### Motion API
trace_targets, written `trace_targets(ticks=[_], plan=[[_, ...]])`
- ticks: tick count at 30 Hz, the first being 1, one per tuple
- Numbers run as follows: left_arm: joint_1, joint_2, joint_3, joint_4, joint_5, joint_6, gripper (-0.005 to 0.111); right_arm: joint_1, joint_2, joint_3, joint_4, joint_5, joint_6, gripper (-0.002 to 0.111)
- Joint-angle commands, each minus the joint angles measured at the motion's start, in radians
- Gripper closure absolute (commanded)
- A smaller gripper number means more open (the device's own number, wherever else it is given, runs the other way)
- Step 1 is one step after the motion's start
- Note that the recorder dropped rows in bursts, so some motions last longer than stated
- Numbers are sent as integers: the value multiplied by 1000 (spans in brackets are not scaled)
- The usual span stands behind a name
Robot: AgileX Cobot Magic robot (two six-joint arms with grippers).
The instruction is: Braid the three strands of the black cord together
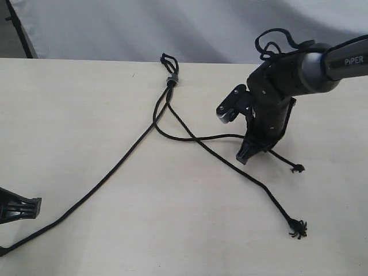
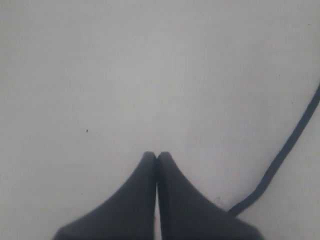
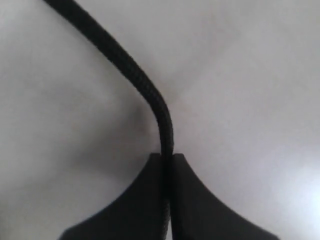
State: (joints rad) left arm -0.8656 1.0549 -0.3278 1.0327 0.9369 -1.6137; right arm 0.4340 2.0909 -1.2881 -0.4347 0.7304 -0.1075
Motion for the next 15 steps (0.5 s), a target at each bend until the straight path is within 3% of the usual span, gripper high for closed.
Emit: trace_targets(ticks=[1, 9, 15], plan=[[-5, -5, 7, 13, -5, -6, 107, 22, -7, -1, 181, 158, -99, 109], [-5, -5, 7, 13, -20, 6, 107, 157, -7, -2, 772, 392, -640, 109], [-5, -5, 7, 13, -20, 6, 107, 246, -67, -47, 668, 375, -664, 109]])
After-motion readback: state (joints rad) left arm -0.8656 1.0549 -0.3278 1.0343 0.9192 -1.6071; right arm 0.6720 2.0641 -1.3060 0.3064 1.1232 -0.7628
